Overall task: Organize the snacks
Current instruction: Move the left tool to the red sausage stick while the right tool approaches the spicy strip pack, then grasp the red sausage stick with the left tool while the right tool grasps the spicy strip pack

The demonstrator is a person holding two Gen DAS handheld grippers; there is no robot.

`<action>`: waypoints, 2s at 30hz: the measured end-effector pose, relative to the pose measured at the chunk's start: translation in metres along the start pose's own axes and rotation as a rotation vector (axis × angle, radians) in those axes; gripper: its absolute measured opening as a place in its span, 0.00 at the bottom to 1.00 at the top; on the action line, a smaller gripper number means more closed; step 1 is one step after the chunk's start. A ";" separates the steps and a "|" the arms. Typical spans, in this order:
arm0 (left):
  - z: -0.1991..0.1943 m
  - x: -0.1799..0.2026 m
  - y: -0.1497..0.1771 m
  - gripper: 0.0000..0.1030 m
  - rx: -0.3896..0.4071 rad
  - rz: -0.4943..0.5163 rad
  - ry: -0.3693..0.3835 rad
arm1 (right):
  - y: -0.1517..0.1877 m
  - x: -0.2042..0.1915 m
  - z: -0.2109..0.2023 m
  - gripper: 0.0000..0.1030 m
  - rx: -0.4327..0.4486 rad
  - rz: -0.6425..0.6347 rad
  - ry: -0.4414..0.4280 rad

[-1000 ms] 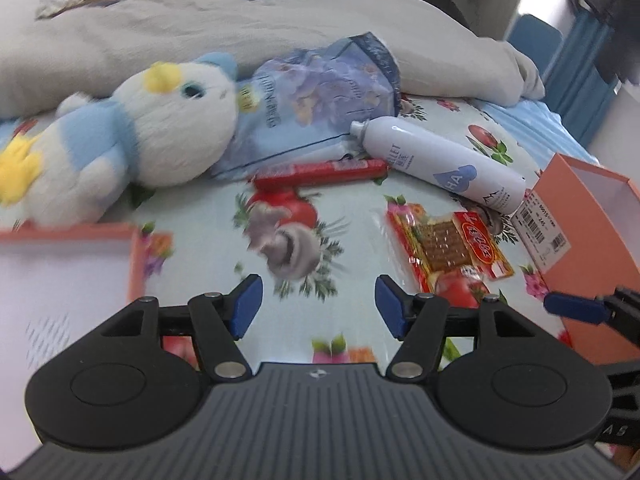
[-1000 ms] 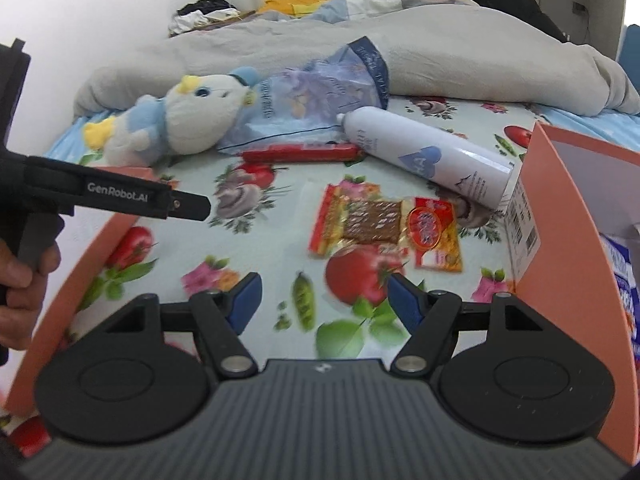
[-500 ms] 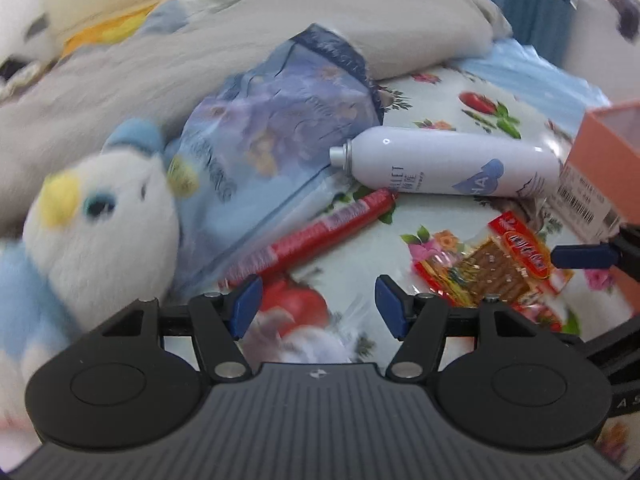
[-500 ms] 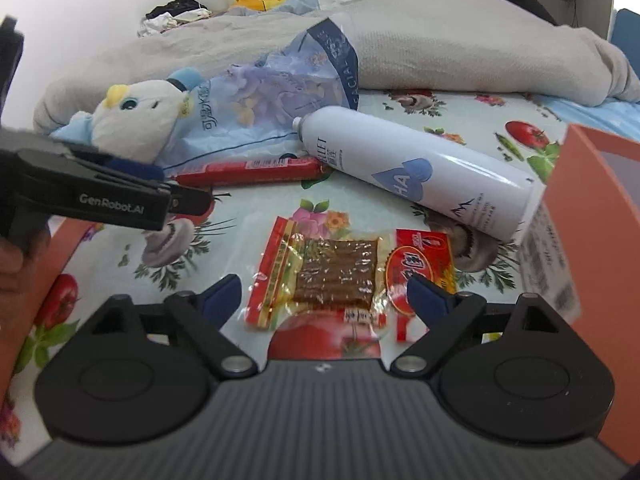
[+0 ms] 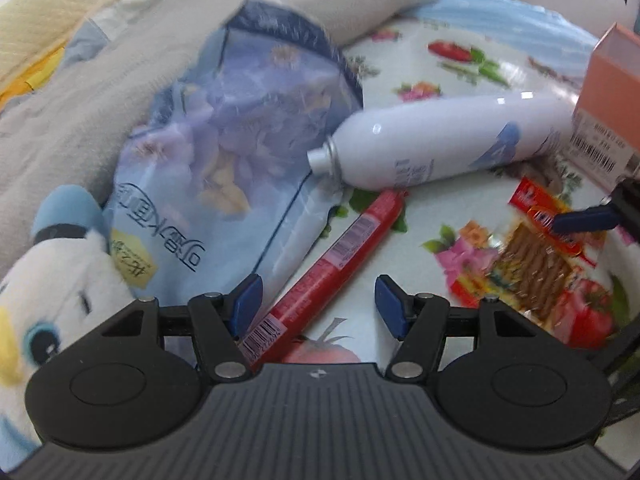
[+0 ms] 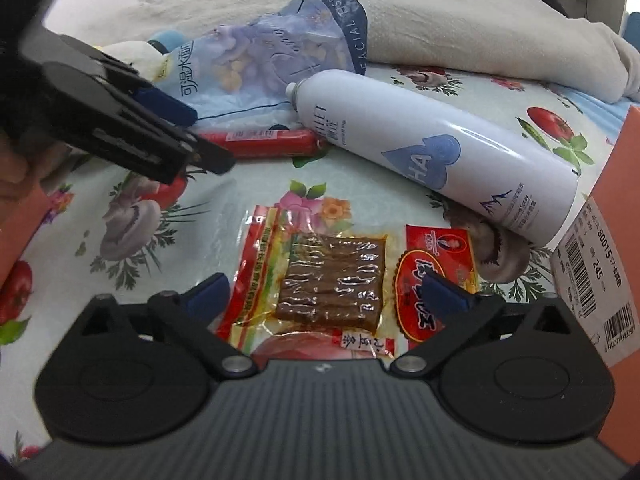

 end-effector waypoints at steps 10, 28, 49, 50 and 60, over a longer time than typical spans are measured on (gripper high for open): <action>0.011 -0.002 -0.009 0.58 -0.039 -0.015 0.053 | -0.003 0.001 -0.001 0.99 -0.014 -0.009 -0.014; -0.037 0.030 0.055 0.23 -0.025 -0.225 0.034 | 0.006 -0.005 -0.028 0.53 -0.009 -0.033 -0.029; -0.140 0.083 0.161 0.23 0.037 -0.648 0.040 | 0.075 -0.031 -0.111 0.51 -0.051 -0.112 -0.115; -0.145 0.086 0.164 0.23 0.037 -0.650 0.046 | 0.079 -0.032 -0.115 0.51 -0.054 -0.114 -0.120; -0.143 0.106 0.188 0.23 -0.015 -0.681 0.088 | 0.096 -0.036 -0.136 0.46 -0.039 -0.035 -0.156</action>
Point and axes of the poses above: each gripper's, at about its wrist camera, not at the fingertips, and z roughly the way its jaws point, x to its right, y to its underside, the point moved 1 cm from there along z, roughly the way its jaws point, and after that the axes turned 15 degrees about -z, right-handed, at the moved point
